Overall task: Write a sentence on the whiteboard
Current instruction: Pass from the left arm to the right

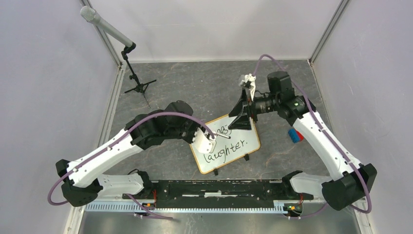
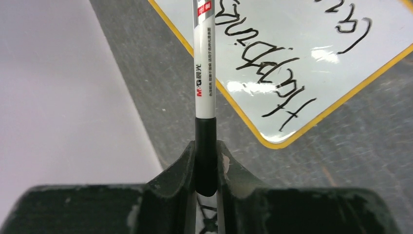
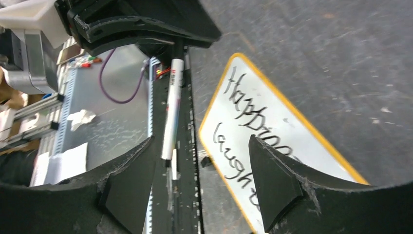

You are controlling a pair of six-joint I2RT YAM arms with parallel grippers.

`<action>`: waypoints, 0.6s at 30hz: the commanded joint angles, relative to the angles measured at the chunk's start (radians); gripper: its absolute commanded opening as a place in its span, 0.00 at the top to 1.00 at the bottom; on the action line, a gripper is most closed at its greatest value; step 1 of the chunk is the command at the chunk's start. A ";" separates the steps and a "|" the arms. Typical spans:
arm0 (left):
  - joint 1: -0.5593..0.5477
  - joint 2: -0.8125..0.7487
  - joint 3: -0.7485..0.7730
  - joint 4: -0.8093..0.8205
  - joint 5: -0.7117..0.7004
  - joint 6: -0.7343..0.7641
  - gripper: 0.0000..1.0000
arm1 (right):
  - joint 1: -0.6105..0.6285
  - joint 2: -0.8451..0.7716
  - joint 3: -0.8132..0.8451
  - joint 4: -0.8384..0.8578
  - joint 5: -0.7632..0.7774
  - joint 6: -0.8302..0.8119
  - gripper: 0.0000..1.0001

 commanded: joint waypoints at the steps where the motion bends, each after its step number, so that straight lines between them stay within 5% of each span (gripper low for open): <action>1: -0.054 -0.037 -0.031 0.127 -0.078 0.219 0.98 | 0.084 0.008 -0.031 -0.011 0.023 0.009 0.25; 8: -0.122 -0.023 -0.021 0.133 -0.093 0.273 0.98 | 0.193 0.057 -0.030 0.043 0.044 0.057 0.29; 18: -0.143 -0.010 -0.050 0.156 -0.127 0.318 0.98 | 0.236 0.080 -0.031 0.072 -0.013 0.089 0.49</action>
